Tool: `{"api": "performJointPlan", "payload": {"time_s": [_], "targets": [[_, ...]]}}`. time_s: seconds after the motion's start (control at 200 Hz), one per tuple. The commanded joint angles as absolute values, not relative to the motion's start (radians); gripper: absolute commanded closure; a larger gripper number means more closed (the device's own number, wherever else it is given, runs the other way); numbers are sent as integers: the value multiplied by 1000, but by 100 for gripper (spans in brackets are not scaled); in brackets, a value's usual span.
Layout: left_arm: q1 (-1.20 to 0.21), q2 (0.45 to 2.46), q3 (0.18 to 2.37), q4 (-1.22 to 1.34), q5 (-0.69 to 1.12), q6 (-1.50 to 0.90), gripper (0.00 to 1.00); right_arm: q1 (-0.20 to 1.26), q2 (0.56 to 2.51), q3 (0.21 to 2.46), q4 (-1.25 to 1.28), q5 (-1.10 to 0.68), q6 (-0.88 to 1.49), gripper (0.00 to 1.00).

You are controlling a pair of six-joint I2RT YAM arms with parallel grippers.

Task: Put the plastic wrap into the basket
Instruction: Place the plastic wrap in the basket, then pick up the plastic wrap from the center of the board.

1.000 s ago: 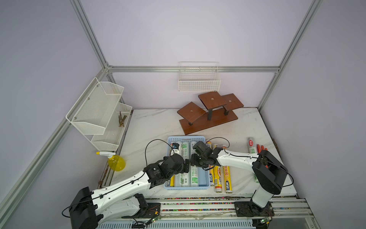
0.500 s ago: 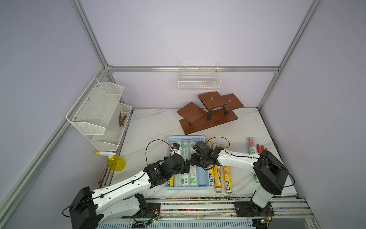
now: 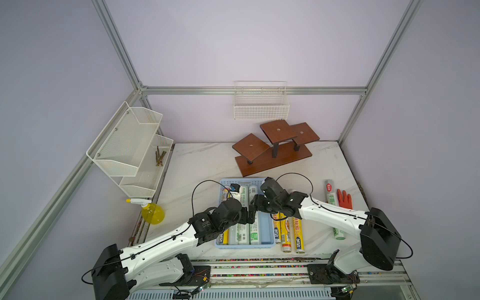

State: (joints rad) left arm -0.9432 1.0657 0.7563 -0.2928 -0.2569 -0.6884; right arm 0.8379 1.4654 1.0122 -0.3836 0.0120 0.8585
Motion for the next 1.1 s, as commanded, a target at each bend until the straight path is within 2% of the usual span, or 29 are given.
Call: {"api": "performJointPlan", "payload": {"time_s": [0.0,0.095,0.12,0.24,0.395,0.56,0.755,0.85,1.095], "targets": [[-937,1090,779,-250,-237,-689,0,835,1343,997,-424,123,841,36],[-937,1109,791,-222,-210,-692,0,828,1255,975,-451,236,821,36],[-937,1117,794,-211,-202,-693,0,823,1232,967,-457,258,812,30],[-937,1166,826,-168,-152,-696,0,787,1132,943,-497,367,768,27],[-943,1271,922,-159,-89,-692,0,691,1007,908,-534,457,705,24],[-962,1384,1031,-158,-43,-678,0,574,897,850,-532,555,634,14],[-992,1523,1150,-167,-26,-661,0,455,865,815,-521,635,546,14],[-1010,1580,1220,-191,-21,-650,0,361,904,804,-515,587,545,14],[-1056,1722,1396,-303,-55,-622,0,-9,1007,763,-511,247,602,13]]}}
